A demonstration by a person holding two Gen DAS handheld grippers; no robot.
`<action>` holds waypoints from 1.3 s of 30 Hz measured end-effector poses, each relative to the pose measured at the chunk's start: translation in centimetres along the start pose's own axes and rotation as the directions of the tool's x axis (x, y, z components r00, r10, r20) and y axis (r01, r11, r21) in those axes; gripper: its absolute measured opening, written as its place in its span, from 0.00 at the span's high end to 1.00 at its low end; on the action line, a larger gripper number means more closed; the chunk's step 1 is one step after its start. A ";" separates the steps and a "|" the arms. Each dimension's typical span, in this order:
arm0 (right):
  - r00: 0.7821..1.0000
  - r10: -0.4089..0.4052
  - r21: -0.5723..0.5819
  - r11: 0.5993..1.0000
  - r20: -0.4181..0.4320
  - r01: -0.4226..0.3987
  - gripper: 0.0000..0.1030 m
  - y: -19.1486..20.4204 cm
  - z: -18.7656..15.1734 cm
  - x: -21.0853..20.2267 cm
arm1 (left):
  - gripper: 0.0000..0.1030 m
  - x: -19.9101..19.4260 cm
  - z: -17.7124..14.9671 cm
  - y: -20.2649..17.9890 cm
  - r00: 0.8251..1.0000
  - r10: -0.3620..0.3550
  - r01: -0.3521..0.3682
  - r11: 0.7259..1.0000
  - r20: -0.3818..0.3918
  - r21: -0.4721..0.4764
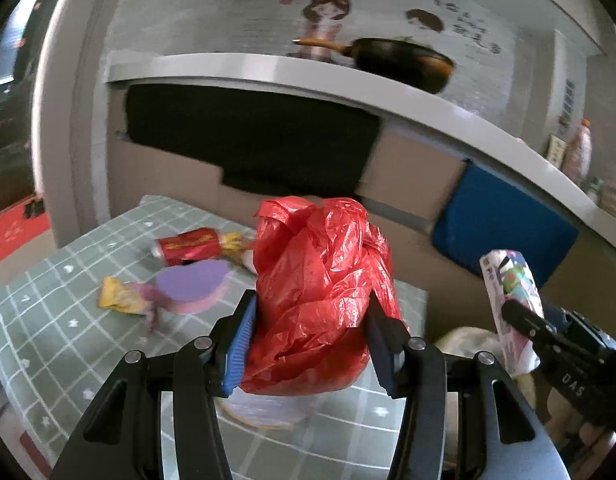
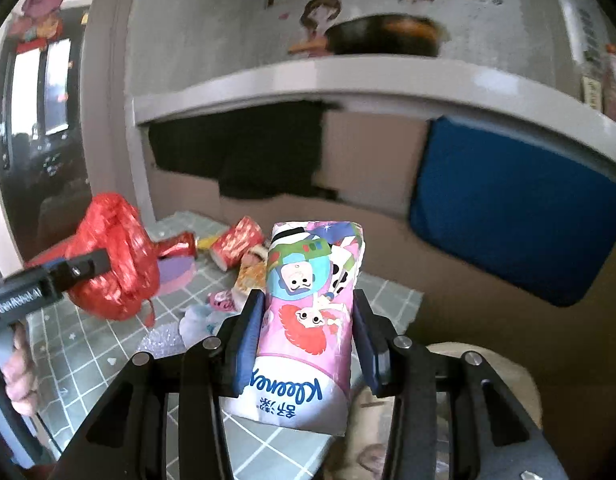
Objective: Collect trash
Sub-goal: 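Carry the red bag and tissue pack over the bin and release both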
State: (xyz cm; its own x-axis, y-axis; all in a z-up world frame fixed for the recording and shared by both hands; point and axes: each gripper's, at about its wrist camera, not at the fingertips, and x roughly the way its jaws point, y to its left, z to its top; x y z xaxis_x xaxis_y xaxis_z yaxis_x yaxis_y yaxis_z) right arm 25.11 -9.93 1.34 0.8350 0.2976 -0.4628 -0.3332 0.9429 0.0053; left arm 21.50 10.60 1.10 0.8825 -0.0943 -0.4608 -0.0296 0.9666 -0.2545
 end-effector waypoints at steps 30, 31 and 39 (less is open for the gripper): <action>0.984 -0.173 0.203 0.963 -0.035 0.177 0.61 -14.4 -6.5 -4.4 | 0.49 9.6 -6.5 -16.8 0.941 -0.200 0.255 0.950 -0.274 0.179; 0.984 -0.174 0.209 0.962 -0.036 0.178 0.61 -14.7 -6.7 -4.1 | 0.49 10.0 -6.7 -17.0 0.938 -0.201 0.258 0.949 -0.283 0.180; 0.983 -0.162 0.235 0.956 -0.083 0.177 0.60 -16.0 -8.0 -2.0 | 0.49 12.0 -7.1 -17.8 0.916 -0.228 0.292 0.943 -0.329 0.159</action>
State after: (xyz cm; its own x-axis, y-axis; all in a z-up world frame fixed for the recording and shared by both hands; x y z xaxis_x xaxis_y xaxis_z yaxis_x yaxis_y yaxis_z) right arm 25.32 -26.84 -4.91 0.8388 0.1277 -0.5293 -0.0675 0.9890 0.1316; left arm 29.23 -9.47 -5.92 0.6611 -0.3855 -0.6438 0.3047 0.9219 -0.2392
